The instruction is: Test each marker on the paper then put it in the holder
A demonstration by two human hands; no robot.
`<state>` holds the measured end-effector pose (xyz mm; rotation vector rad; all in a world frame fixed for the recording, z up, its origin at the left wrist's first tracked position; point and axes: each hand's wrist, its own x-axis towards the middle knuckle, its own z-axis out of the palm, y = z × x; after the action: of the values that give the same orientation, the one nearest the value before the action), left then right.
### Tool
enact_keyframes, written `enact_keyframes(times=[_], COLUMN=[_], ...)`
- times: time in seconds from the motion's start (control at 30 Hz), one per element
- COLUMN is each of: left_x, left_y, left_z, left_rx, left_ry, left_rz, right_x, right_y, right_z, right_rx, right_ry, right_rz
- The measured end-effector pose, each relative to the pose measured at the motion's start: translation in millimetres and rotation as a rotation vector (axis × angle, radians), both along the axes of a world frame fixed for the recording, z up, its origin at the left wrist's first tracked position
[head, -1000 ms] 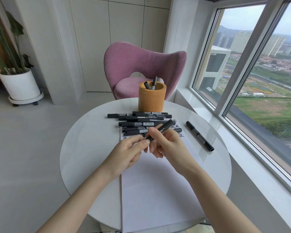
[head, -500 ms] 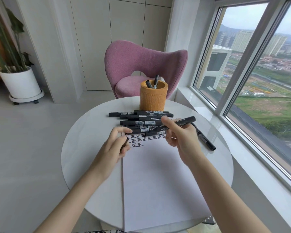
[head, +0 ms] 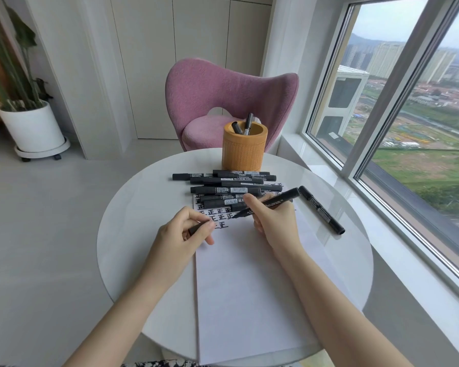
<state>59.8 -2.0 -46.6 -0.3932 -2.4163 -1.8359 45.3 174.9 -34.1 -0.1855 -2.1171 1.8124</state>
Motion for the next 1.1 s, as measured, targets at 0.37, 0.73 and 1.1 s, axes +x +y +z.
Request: enact_keyframes(times=[0.37, 0.73, 1.1], left_x=[0.9, -0.2, 1.1], left_y=[1.0, 0.7, 0.7], left_z=[-1.2, -1.6, -0.8], left_rx=[-0.063, -0.094, -0.127], left_ry=[-0.013, -0.01, 0.007], left_rz=[-0.007, -0.011, -0.005], right_x=[-4.3, -4.8, -3.2], right_y=[-2.8, -4.9, -4.9], right_z=[-9.3, -11.1, -9.8], right_rx=[0.107, 0.145, 0.142], right_ry=[0.031, 0.017, 0.027], right_rz=[-0.032, -0.027, -0.078])
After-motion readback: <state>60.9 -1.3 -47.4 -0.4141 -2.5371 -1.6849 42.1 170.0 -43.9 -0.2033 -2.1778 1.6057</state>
